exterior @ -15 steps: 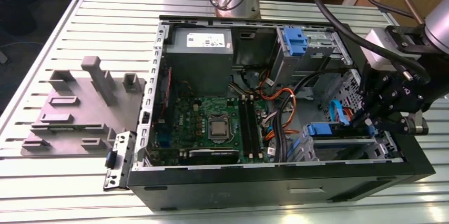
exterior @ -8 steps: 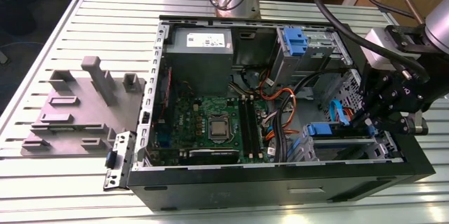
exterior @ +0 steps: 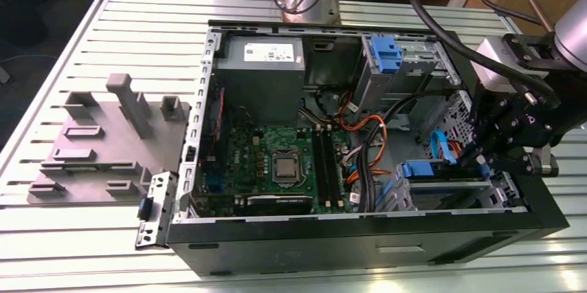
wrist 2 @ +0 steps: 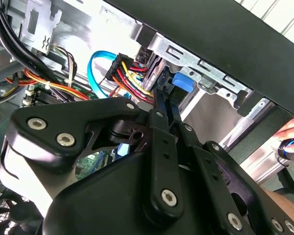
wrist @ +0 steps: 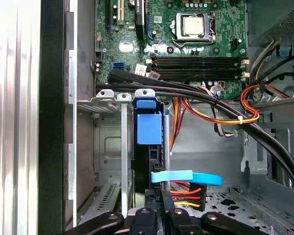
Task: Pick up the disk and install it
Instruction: 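Insert the second disk wire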
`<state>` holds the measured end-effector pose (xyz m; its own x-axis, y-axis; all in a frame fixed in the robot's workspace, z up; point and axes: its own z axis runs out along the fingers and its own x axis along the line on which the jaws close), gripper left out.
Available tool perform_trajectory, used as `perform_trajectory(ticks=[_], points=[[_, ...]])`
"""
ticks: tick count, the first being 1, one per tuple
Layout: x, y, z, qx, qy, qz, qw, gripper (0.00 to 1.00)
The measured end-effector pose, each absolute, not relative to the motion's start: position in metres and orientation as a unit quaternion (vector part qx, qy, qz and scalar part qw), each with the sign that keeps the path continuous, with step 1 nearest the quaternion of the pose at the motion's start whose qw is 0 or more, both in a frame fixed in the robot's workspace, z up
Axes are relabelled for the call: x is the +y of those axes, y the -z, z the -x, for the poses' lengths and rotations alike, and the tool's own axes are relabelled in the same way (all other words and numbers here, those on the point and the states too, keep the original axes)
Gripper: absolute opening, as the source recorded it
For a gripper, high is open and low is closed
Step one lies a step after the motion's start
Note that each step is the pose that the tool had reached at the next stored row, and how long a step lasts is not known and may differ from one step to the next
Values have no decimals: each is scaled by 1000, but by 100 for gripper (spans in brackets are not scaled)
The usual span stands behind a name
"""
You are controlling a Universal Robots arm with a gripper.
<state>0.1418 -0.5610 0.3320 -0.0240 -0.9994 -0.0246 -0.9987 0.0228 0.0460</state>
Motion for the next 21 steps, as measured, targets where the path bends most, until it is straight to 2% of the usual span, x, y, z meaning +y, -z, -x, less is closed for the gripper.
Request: perform_trajectory(ticks=[21], points=[[-560, -337, -142, -701, 24, -713, 8, 16]])
